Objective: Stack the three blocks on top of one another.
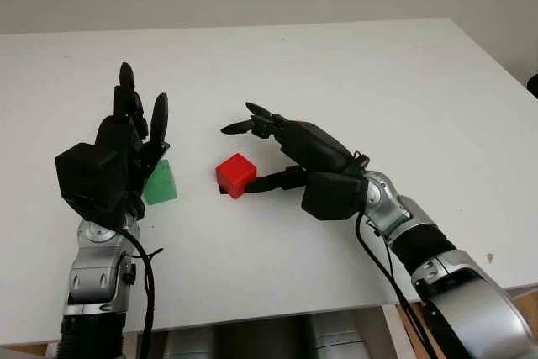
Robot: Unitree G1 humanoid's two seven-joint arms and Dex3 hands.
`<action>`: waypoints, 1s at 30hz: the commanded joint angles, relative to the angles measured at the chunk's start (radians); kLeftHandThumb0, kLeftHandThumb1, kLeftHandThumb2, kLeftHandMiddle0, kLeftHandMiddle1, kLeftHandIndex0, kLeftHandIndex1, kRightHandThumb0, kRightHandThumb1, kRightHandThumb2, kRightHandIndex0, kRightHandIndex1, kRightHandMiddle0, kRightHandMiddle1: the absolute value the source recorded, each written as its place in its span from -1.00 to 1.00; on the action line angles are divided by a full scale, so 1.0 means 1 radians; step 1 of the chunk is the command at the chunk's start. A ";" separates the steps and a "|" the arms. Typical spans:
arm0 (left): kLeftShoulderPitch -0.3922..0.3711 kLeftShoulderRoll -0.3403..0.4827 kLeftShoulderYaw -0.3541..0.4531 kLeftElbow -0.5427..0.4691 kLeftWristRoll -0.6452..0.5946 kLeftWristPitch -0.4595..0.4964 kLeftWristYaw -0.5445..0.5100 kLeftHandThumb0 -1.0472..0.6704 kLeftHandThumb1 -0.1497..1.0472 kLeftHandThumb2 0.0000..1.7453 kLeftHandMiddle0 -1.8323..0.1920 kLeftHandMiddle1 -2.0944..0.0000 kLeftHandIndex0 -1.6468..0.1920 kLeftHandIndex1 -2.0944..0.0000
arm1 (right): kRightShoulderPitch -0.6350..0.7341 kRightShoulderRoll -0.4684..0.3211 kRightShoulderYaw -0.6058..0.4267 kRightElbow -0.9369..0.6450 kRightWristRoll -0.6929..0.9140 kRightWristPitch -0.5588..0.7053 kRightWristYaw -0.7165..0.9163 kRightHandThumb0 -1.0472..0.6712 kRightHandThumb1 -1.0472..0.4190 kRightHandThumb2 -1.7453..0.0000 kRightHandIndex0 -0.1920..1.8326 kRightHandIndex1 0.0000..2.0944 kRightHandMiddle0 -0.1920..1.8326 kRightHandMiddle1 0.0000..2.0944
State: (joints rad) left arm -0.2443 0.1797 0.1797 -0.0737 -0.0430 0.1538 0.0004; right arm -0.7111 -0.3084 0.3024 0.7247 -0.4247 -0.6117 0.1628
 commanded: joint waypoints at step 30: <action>-0.006 0.010 0.007 -0.012 -0.005 0.000 -0.011 -0.70 1.00 -0.43 1.00 1.00 0.98 0.95 | -0.409 -0.287 0.007 0.300 -0.163 0.011 0.041 -0.46 -0.67 0.95 -0.76 -0.93 -0.49 -0.80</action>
State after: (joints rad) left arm -0.2441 0.1830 0.1815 -0.0738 -0.0432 0.1540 -0.0089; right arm -1.0729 -0.5853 0.2926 0.9998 -0.5739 -0.5872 0.2138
